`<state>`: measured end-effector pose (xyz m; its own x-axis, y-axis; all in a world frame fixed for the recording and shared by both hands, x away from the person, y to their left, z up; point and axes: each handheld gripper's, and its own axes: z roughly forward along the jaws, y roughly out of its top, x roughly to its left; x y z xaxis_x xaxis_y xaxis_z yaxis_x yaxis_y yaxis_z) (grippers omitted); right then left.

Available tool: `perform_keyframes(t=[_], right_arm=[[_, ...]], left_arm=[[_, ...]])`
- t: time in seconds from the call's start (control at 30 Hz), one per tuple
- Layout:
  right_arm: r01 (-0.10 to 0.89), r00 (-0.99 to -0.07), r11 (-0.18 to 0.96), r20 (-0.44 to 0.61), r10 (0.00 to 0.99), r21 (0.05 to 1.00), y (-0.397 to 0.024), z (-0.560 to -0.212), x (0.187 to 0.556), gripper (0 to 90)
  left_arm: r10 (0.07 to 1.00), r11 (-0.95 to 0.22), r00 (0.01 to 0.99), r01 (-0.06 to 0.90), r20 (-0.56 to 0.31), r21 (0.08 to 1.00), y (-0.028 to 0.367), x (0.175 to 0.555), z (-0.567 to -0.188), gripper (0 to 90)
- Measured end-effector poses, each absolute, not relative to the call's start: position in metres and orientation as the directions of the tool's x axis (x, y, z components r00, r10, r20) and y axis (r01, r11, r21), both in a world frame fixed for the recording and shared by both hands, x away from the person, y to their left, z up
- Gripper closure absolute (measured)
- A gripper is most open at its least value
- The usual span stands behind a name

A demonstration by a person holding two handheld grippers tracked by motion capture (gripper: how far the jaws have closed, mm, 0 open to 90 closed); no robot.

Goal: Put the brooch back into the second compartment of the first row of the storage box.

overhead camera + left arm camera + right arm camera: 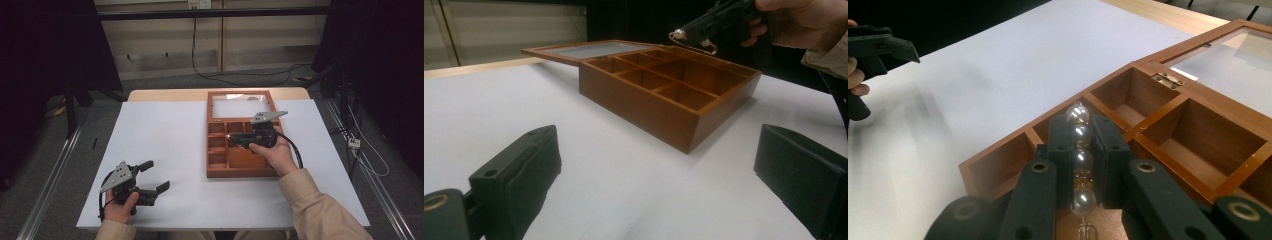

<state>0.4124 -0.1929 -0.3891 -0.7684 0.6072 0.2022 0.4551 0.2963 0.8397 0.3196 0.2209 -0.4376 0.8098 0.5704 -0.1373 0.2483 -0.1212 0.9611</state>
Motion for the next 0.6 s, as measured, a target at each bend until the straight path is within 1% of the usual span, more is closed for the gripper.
perform_keyframes(t=[0.6], right_arm=[[0.453,-0.759,0.296,0.190,0.622,0.841,-0.191,-0.388,0.424,80.7]], left_arm=[[0.568,-0.115,0.811,0.244,-0.138,0.963,0.221,0.320,-0.437,4.7]])
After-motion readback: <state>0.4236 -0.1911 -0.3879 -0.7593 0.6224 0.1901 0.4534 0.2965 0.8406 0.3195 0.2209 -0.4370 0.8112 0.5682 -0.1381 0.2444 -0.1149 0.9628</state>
